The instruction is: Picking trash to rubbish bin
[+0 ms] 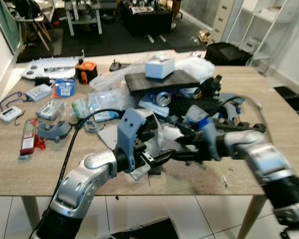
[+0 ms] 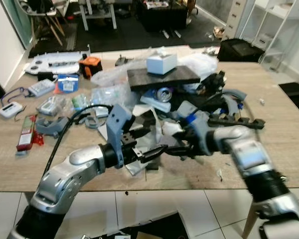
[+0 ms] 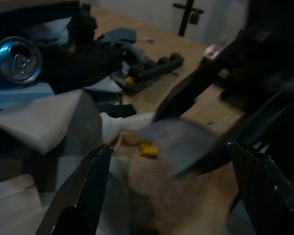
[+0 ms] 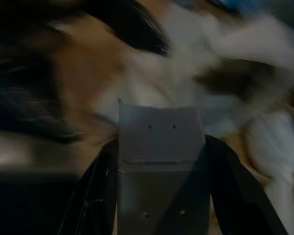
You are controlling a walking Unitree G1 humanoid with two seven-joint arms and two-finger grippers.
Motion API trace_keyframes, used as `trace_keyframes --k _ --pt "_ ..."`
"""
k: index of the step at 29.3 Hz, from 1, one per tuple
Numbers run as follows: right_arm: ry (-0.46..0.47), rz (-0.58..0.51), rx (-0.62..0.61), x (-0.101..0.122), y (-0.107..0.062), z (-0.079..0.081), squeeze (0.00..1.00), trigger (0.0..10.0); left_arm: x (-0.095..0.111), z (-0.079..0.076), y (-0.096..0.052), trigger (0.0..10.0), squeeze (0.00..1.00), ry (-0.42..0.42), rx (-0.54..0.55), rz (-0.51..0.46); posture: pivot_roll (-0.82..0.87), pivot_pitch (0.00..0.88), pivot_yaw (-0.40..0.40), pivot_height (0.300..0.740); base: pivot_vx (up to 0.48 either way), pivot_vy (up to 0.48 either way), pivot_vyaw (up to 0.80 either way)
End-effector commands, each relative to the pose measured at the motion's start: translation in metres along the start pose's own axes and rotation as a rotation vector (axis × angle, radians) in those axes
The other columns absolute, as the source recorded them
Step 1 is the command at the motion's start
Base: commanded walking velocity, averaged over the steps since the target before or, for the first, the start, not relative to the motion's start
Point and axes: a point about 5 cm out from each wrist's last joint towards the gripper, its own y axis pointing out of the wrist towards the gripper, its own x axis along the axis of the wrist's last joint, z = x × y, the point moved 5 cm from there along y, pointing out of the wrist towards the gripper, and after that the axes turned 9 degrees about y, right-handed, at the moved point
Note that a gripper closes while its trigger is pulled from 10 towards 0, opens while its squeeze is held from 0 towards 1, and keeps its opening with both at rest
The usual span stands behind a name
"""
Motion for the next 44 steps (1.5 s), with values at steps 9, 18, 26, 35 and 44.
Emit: trace_keyframes --k 9,18,26,35,44 --pt "-0.112 -0.304 -0.138 0.065 -0.050 -0.005 0.00 0.0 0.017 0.024 -0.025 10.0 0.00 -0.066 0.155 -0.084 0.16 0.010 0.060 0.740 0.000 0.000 0.00" --pt "0.033 -0.703 -0.991 0.058 -0.068 -0.066 0.00 10.0 0.024 0.082 -0.037 10.0 0.00 0.127 0.657 -0.026 0.15 0.016 0.045 0.740 0.000 0.000 0.00" --pt "0.104 -0.723 -1.093 0.036 -0.062 -0.053 0.00 10.0 0.036 0.071 -0.031 10.0 0.00 0.084 0.639 -0.106 0.15 0.020 0.048 0.740 0.000 0.000 -0.76" --pt "0.106 -0.778 -1.181 0.039 -0.059 -0.048 0.00 10.0 0.037 0.063 -0.022 10.0 0.00 0.104 0.630 -0.117 0.16 0.023 0.047 0.740 0.000 0.000 -0.80" --pt "0.131 -0.776 -1.166 0.041 -0.054 -0.045 0.00 10.0 0.036 0.059 -0.022 10.0 0.00 0.082 0.614 -0.117 0.15 0.024 0.039 0.740 0.000 0.000 -0.80"
